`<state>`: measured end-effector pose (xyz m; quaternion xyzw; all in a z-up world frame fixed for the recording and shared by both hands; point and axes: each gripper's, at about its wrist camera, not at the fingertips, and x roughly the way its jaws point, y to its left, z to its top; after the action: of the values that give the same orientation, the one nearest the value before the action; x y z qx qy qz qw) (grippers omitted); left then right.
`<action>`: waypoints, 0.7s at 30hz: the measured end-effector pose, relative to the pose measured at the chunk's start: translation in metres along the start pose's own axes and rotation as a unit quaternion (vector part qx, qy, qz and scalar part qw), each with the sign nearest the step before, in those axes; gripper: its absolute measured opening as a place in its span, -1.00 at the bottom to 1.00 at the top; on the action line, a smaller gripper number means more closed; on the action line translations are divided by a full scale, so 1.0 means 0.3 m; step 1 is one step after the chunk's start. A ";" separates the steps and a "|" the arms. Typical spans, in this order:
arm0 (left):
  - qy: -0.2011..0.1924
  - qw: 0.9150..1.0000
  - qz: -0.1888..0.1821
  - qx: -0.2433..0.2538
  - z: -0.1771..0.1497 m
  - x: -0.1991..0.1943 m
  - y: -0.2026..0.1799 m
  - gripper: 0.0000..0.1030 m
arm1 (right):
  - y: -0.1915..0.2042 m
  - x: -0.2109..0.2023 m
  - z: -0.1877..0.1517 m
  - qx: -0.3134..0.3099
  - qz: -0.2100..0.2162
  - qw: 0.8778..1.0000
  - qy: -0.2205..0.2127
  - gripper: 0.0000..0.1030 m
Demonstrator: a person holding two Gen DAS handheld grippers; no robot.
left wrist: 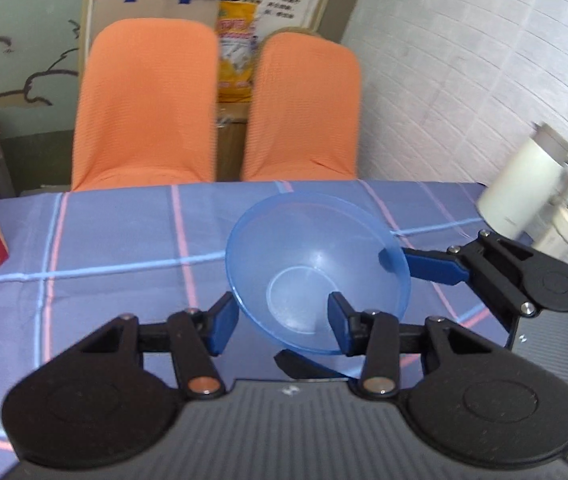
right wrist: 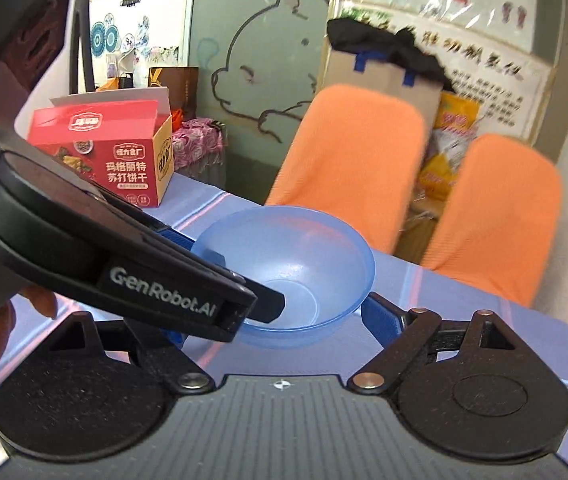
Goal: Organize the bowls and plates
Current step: 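Carry the blue bowl with the left gripper into the white bowl and release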
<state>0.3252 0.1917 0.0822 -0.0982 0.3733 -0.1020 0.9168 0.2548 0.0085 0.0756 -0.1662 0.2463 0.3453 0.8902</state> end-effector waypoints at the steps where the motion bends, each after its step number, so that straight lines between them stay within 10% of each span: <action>1: 0.001 1.000 -0.005 0.006 -0.020 -0.013 -0.041 -0.14 | 0.004 -0.033 -0.017 -0.004 -0.006 1.000 0.001 0.46; 21: 0.092 0.988 -0.052 0.116 -0.483 0.014 -0.614 -0.14 | -0.060 -0.419 -0.472 0.071 -0.044 0.995 0.057 0.48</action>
<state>0.2051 -0.0011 0.0248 -0.0002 0.4357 -0.2008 0.8774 0.1412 -0.1372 0.0309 -0.1331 0.3132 0.2777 0.8984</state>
